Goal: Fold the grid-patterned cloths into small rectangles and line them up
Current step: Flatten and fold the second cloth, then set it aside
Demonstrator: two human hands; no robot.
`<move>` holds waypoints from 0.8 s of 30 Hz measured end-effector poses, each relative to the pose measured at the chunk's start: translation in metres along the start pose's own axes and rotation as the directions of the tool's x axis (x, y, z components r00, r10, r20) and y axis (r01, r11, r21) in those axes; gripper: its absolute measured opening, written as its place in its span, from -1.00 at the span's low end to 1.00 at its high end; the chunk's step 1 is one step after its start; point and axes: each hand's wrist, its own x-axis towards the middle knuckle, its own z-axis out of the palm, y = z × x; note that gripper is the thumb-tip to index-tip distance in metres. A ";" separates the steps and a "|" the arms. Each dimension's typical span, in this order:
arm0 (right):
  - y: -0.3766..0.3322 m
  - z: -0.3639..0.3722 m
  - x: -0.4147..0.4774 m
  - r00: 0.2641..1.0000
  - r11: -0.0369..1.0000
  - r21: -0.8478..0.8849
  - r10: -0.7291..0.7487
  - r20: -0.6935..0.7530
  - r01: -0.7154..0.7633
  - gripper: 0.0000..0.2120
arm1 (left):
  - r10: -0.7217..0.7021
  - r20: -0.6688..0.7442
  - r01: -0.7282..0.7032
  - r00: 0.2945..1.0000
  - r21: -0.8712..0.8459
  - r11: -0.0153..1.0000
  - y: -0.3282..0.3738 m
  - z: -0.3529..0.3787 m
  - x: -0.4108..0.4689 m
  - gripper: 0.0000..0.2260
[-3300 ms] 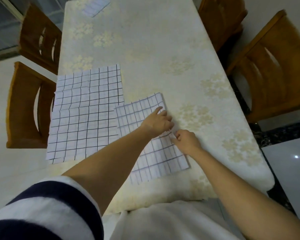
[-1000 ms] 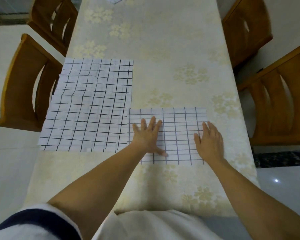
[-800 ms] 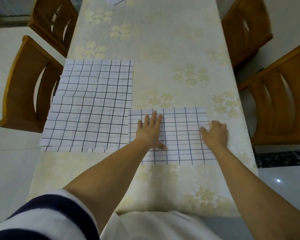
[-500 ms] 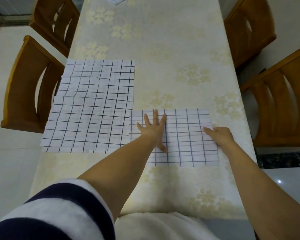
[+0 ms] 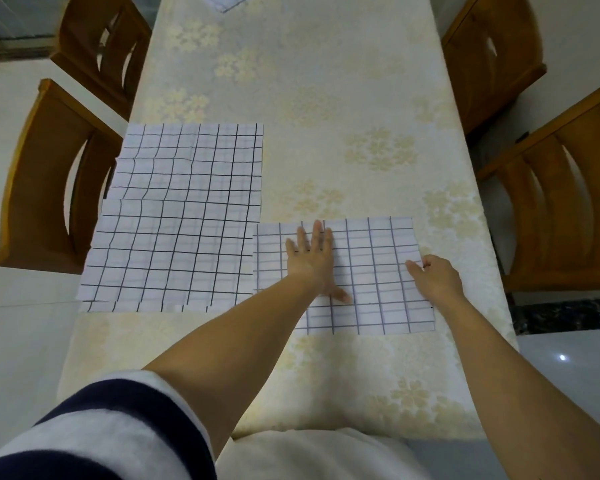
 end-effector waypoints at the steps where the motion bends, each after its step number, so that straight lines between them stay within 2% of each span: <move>1: -0.001 0.001 -0.002 1.000 1.000 -0.007 -0.005 -0.006 0.005 -0.56 | -0.006 0.015 0.006 1.000 -0.015 1.000 0.001 0.002 0.002 0.37; 10: -0.002 -0.002 -0.005 1.000 0.999 -0.038 -0.013 0.000 0.013 -0.60 | -0.039 0.067 0.038 0.997 0.021 0.999 0.005 0.002 0.003 0.47; 16: -0.001 -0.009 -0.011 1.000 0.993 0.116 -0.019 -0.012 0.020 -0.71 | -0.047 0.081 0.047 0.996 0.000 0.999 0.002 0.005 0.005 0.48; 20: -0.014 -0.021 -0.024 0.996 0.983 0.164 -0.079 -0.039 0.085 -0.76 | -0.068 0.106 0.069 0.992 -0.006 0.998 0.005 0.004 0.007 0.50; 24: -0.032 -0.029 -0.038 0.988 0.981 0.120 -0.147 -0.039 0.151 -0.56 | -0.085 0.128 0.087 0.988 -0.009 0.996 0.008 0.002 0.008 0.51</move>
